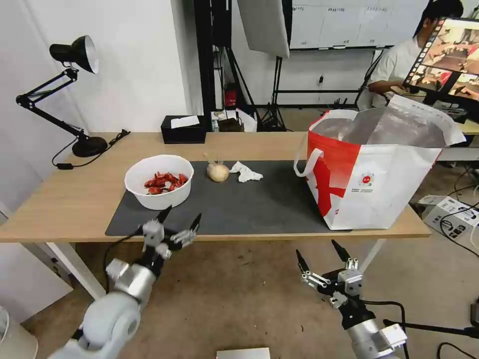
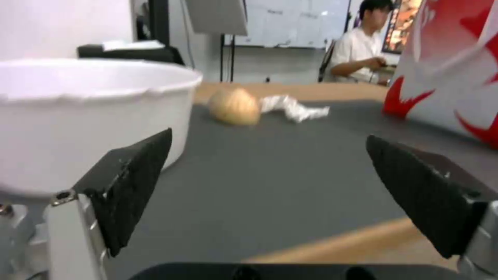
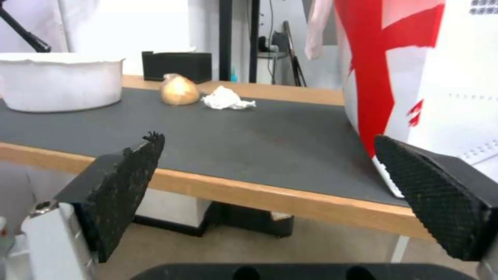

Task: Pick up the trash from the table and place it into the takeout bag.

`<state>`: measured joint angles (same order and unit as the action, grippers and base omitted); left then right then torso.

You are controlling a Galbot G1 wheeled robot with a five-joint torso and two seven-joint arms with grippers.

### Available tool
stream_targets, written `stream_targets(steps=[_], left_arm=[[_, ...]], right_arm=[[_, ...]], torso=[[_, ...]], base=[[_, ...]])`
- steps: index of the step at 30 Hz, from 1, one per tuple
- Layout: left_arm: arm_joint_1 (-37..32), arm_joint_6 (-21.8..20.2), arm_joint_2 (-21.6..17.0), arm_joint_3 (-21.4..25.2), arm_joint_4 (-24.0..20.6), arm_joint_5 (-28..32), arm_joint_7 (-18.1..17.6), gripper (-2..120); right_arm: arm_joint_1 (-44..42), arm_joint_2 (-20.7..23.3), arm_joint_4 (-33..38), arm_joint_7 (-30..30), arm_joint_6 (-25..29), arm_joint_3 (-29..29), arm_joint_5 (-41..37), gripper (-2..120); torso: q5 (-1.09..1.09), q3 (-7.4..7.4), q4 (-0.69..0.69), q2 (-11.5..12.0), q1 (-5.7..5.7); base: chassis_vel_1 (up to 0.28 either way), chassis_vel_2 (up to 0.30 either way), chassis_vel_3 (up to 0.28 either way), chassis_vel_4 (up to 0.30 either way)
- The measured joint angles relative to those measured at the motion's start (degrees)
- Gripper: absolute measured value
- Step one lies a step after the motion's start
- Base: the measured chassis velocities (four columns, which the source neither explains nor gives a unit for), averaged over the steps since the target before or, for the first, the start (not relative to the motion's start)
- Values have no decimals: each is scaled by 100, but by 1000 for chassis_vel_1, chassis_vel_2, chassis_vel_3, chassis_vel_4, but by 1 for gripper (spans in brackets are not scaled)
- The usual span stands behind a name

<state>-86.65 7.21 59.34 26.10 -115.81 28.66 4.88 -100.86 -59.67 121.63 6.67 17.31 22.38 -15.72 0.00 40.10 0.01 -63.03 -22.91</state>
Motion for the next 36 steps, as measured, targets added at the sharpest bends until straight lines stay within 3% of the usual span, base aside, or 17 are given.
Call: stream_targets(steps=[7, 28, 31, 36], left_arm=[[-396, 191, 111, 294, -23, -31, 143, 100], [-589, 259, 346, 355, 28, -29, 220, 100], [-612, 266, 346, 394, 27, -19, 225, 100], [-671, 268, 320, 478, 3, -1, 226, 100]], right_arm=[[24, -3, -66, -5, -11, -123, 23, 100], [281, 143, -21, -22, -157, -320, -19, 100], [651, 320, -11, 33, -280, -532, -127, 100], [1561, 968, 104, 180, -661, -940, -483, 100]], torso=[[0, 0, 0, 0, 0], [0, 0, -1, 1, 0], [1, 0, -2, 1, 0], [-1, 1, 0, 1, -1]], base=[[0, 0, 0, 0], [0, 0, 0, 0], [0, 0, 0, 0], [0, 0, 0, 0]])
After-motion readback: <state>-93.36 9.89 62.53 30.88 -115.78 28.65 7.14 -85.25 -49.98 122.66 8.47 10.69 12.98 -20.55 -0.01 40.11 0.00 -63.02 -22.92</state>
